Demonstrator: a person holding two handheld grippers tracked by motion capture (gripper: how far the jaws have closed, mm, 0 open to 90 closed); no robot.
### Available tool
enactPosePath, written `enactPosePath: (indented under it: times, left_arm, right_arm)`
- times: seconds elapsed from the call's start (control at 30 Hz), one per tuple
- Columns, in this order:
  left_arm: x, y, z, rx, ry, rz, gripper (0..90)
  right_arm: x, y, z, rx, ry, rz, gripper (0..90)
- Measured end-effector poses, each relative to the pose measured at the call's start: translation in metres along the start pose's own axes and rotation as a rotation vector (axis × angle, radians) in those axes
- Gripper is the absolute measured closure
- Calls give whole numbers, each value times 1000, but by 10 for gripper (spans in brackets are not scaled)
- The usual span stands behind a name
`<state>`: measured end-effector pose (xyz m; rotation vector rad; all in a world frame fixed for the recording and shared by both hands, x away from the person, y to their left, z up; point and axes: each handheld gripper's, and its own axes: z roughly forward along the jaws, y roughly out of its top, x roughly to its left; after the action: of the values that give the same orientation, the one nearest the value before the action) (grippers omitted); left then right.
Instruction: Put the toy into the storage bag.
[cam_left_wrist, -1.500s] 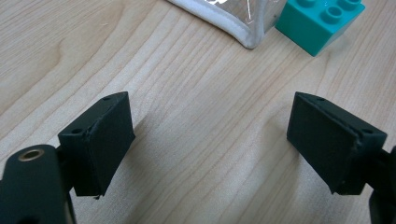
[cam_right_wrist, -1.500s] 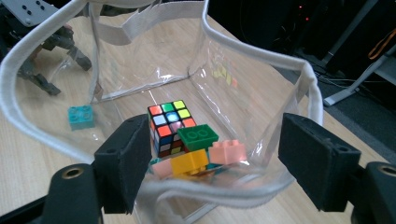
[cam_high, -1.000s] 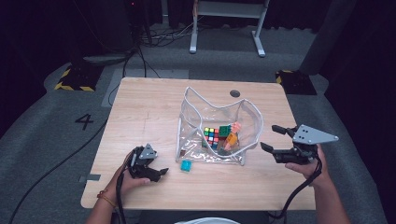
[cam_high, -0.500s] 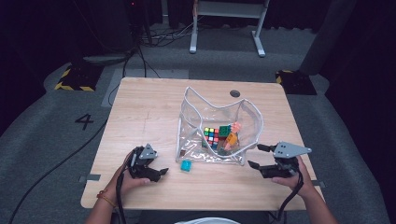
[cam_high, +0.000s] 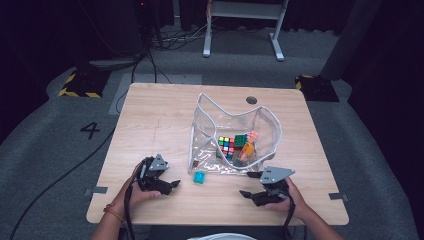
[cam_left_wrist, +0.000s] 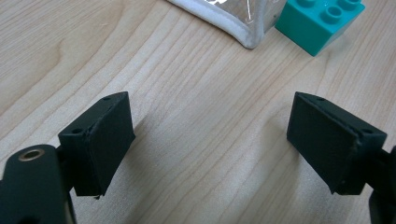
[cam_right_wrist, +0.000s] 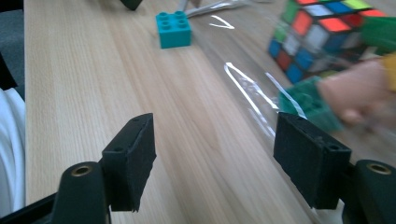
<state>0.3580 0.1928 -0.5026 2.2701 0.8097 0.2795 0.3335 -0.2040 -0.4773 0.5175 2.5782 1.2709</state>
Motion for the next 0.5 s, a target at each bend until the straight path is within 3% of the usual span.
enactPosePath:
  times: [0.07,0.13,0.17,0.3,0.37,0.43,0.5]
  left_arm:
    - [0,0,0,0,0,0,148]
    - [0,0,0,1,-1,0,148]
    - [0,0,0,0,0,0,148]
    - [0,0,0,1,-2,0,147]
    - [0,0,0,1,-1,0,147]
    - [0,0,0,1,-1,0,147]
    - [0,0,0,1,-1,0,147]
  right_arm:
    - [7,4,11,19,22,7,307]
    - [12,10,23,23,31,-32,309]
    - [15,12,28,26,35,-23,312]
    - [27,24,52,27,61,-75,327]
    - [33,31,63,32,51,-97,333]
    - [33,37,73,12,65,-140,334]
    - [32,43,82,-1,78,-140,341]
